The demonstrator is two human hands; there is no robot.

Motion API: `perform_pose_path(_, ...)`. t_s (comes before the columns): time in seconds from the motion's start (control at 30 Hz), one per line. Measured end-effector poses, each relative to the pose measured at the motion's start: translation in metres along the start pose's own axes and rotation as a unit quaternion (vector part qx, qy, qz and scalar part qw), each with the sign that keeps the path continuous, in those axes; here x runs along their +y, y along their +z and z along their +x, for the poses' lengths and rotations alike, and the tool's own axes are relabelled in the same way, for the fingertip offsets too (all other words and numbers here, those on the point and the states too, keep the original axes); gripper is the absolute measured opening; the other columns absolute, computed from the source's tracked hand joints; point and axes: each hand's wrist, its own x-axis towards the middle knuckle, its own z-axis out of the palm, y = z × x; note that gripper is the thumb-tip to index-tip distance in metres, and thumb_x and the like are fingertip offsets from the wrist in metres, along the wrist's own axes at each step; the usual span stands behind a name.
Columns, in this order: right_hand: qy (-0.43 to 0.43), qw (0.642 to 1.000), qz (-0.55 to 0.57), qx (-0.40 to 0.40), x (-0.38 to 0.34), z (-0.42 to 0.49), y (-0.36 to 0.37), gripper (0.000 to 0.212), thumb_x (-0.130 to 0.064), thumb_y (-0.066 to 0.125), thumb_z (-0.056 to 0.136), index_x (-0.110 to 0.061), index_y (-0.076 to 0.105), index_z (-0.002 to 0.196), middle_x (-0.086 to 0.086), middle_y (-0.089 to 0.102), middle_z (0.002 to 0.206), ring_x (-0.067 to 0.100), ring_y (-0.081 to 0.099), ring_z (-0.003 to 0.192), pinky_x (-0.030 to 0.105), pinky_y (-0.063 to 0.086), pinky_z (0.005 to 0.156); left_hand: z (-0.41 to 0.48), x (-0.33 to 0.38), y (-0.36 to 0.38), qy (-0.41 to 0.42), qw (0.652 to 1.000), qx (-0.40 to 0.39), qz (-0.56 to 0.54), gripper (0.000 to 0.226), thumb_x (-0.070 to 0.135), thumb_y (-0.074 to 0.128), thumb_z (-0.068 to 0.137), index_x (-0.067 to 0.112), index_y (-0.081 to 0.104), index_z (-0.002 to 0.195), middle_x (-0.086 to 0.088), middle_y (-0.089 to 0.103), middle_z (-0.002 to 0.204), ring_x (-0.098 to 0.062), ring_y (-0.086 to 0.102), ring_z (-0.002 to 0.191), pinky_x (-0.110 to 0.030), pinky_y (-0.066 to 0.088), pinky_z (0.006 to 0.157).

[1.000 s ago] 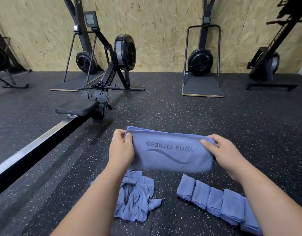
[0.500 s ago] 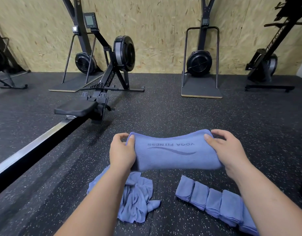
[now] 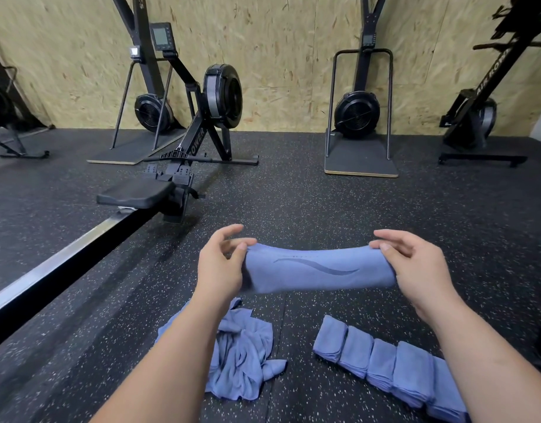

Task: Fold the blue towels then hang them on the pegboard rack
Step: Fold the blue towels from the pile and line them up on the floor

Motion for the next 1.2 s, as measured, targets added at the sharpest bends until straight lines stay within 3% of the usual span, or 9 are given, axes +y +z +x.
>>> perform_pose_path(0.1, 0.009, 1.0, 0.012, -0.027, 0.002, 0.0, -0.007, 0.028, 0.0, 0.07, 0.097, -0.021, 0.077, 0.114, -0.007, 0.082, 0.103, 0.012, 0.074, 0.107, 0.032, 0.054, 0.101, -0.001, -0.003, 0.0, -0.024, 0.998, -0.051, -0.005, 0.025, 0.004, 0.06, 0.104, 0.026, 0.064, 0.116, 0.01, 0.081, 0.103, -0.014, 0.071, 0.1, -0.036, 0.049, 0.089)
perform_pose_path(0.23, 0.011, 0.995, 0.001, -0.096, 0.006, 0.0, -0.019, 0.051, 0.008, 0.082, 0.083, -0.023, 0.075, 0.123, -0.009, 0.079, 0.116, 0.01, 0.074, 0.11, 0.031, 0.056, 0.099, -0.001, -0.005, -0.004, 0.002, 0.994, -0.11, 0.014, 0.034, 0.01, 0.083, 0.09, 0.028, 0.07, 0.115, 0.01, 0.078, 0.112, -0.005, 0.07, 0.101, -0.032, 0.052, 0.091)
perform_pose_path(0.4, -0.015, 0.991, -0.09, -0.094, 0.013, 0.002, -0.027, 0.055, 0.009, 0.083, 0.082, -0.03, 0.077, 0.119, -0.013, 0.079, 0.113, 0.01, 0.073, 0.108, 0.032, 0.055, 0.102, -0.002, -0.009, -0.003, 0.055, 0.969, -0.14, 0.196, 0.042, 0.018, 0.086, 0.081, 0.042, 0.071, 0.111, 0.022, 0.064, 0.09, 0.005, 0.056, 0.078, -0.02, 0.042, 0.073)
perform_pose_path(0.47, -0.043, 0.98, -0.177, -0.081, 0.017, 0.003, -0.029, 0.05, -0.001, 0.086, 0.083, -0.037, 0.077, 0.116, -0.019, 0.077, 0.111, 0.008, 0.072, 0.104, 0.031, 0.054, 0.097, -0.004, -0.009, -0.002, 0.076, 0.959, -0.136, 0.235, 0.035, 0.02, 0.083, 0.086, 0.041, 0.071, 0.112, 0.023, 0.061, 0.093, 0.007, 0.055, 0.082, -0.015, 0.038, 0.074)
perform_pose_path(0.6, -0.089, 0.947, -0.3, -0.069, 0.014, -0.002, -0.03, 0.036, -0.014, 0.084, 0.088, -0.04, 0.076, 0.112, -0.023, 0.072, 0.11, 0.003, 0.064, 0.1, 0.015, 0.043, 0.086, -0.002, -0.012, 0.0, 0.101, 0.946, -0.145, 0.274, 0.022, 0.024, 0.076, 0.093, 0.036, 0.071, 0.111, 0.02, 0.069, 0.103, -0.005, 0.062, 0.098, -0.026, 0.045, 0.085)
perform_pose_path(0.7, -0.085, 0.931, -0.338, -0.104, 0.015, -0.002, -0.03, 0.026, -0.02, 0.076, 0.094, -0.044, 0.072, 0.106, -0.021, 0.07, 0.107, 0.01, 0.061, 0.102, 0.027, 0.042, 0.086, -0.001, -0.017, 0.002, 0.093, 0.933, -0.147, 0.316, 0.011, 0.035, 0.071, 0.097, 0.038, 0.069, 0.107, 0.014, 0.068, 0.092, -0.018, 0.058, 0.102, -0.037, 0.049, 0.088)
perform_pose_path(0.9, 0.02, 0.983, -0.142, -0.112, 0.022, 0.002, -0.032, 0.009, -0.026, 0.066, 0.103, -0.029, 0.074, 0.102, -0.009, 0.076, 0.099, 0.017, 0.068, 0.095, 0.038, 0.051, 0.085, -0.004, -0.006, 0.007, -0.036, 0.988, -0.115, 0.099, 0.013, 0.032, 0.062, 0.105, 0.023, 0.07, 0.1, 0.004, 0.072, 0.103, -0.016, 0.065, 0.092, -0.024, 0.051, 0.065)
perform_pose_path(1.03, 0.039, 0.994, -0.048, -0.095, 0.015, -0.002, -0.022, 0.009, -0.027, 0.066, 0.104, -0.026, 0.074, 0.109, -0.006, 0.079, 0.102, 0.014, 0.07, 0.098, 0.035, 0.052, 0.09, -0.007, 0.001, 0.012, -0.05, 0.995, -0.051, 0.075, 0.017, 0.034, 0.06, 0.107, 0.019, 0.067, 0.105, 0.003, 0.067, 0.105, -0.009, 0.062, 0.087, -0.014, 0.045, 0.049)
perform_pose_path(1.2, 0.049, 0.996, -0.004, -0.073, 0.013, -0.002, -0.024, 0.018, -0.025, 0.075, 0.098, -0.029, 0.075, 0.116, -0.006, 0.081, 0.104, 0.017, 0.076, 0.101, 0.034, 0.056, 0.089, -0.001, -0.002, 0.009, -0.004, 0.994, 0.009, 0.107, 0.016, 0.044, 0.068, 0.1, 0.03, 0.071, 0.094, 0.008, 0.073, 0.091, -0.012, 0.068, 0.085, -0.03, 0.049, 0.068)
